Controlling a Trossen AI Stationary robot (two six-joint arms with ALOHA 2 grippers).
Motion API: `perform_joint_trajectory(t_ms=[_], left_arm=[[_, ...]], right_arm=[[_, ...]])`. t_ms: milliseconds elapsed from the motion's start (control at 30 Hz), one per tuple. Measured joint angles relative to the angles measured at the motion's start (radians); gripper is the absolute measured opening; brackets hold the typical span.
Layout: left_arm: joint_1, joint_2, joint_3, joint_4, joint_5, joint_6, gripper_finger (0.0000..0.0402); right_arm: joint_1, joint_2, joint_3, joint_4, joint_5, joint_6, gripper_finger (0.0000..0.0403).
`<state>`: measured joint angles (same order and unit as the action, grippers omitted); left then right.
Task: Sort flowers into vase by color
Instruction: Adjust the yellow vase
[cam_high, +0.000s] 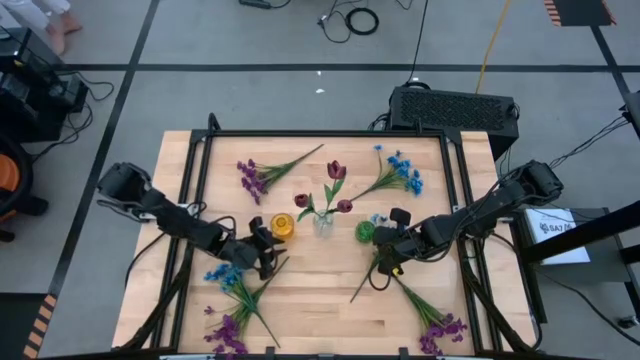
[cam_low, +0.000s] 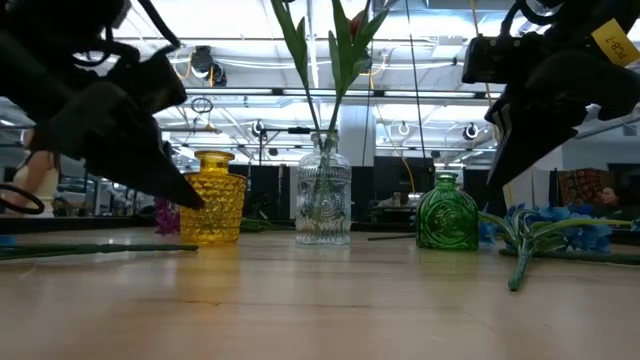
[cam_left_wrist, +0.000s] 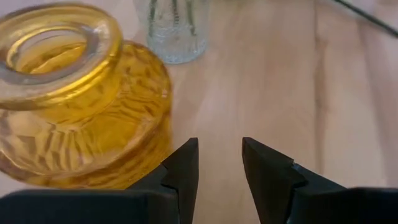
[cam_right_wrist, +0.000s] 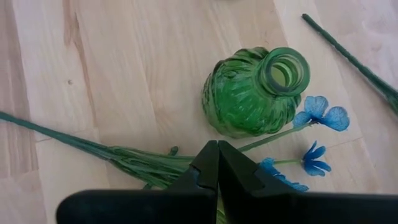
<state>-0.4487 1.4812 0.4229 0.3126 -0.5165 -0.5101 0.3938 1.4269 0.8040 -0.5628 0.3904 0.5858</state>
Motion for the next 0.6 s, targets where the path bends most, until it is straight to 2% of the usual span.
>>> perform_joint_trajectory(t_ms=[233, 600], left_arm=[[0.011, 0.009, 0.0, -0.002, -0.017, 0.02, 0.0129], [0.011, 0.009, 0.0, -0.022, -0.043, 0.02, 0.0129]], right_arm=[[-0.014, 0.005, 0.0, 0.069, -0.033, -0.008, 0.0], [-0.057, 0.113, 0.0, 0.094, -0.028, -0.052, 0.0]])
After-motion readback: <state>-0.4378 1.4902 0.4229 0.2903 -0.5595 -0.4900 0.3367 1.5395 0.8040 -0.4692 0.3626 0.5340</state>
